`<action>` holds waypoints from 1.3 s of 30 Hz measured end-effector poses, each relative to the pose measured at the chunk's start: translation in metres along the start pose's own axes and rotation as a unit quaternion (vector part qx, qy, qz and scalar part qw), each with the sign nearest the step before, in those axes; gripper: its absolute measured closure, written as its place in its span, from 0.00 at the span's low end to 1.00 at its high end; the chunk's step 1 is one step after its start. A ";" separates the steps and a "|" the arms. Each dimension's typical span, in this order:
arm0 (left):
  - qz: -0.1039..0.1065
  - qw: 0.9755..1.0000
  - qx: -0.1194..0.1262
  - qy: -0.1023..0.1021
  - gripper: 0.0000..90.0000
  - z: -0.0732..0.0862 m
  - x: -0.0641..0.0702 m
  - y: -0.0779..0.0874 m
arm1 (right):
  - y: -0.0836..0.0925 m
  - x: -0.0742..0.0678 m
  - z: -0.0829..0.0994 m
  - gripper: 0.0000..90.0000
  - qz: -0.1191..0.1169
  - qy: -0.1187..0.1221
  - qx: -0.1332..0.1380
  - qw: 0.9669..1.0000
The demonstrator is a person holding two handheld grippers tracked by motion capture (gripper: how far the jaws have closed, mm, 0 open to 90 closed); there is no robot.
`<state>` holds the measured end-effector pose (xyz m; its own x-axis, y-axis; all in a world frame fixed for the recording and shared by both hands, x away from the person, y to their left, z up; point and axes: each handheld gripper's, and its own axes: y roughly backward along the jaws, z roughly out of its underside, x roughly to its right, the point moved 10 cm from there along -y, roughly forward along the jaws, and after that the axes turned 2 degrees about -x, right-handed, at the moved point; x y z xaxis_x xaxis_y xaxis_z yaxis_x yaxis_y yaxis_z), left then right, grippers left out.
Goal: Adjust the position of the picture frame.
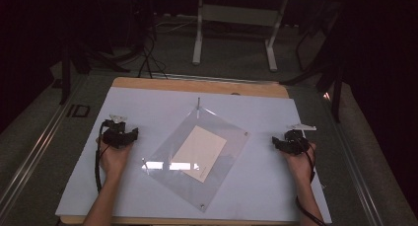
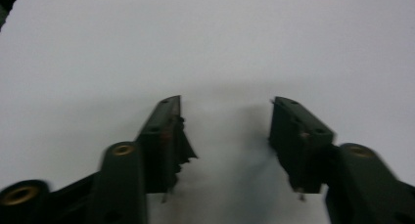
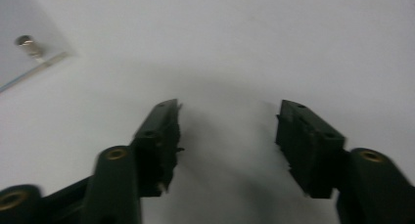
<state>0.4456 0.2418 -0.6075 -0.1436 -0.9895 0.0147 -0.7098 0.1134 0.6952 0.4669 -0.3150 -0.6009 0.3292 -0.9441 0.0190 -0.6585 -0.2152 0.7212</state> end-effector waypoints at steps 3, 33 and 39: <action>0.009 1.000 0.012 0.000 0.53 -0.002 -0.001 0.009 | 0.002 -0.006 -0.003 0.51 -0.010 0.011 0.007 1.000; 0.080 0.996 0.043 0.001 0.49 0.003 0.012 0.047 | 0.003 -0.051 -0.019 0.53 -0.073 0.059 0.027 0.995; 0.091 0.995 0.043 -0.024 0.59 0.009 0.019 0.055 | 0.006 -0.060 -0.030 0.53 -0.093 0.067 0.042 0.993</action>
<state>0.3976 0.2304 -0.5759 -0.3062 -0.9469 0.0983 -0.7254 0.2989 0.6201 0.4631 -0.2520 -0.5772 0.5332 -0.8459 -0.0131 -0.6304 -0.4076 0.6607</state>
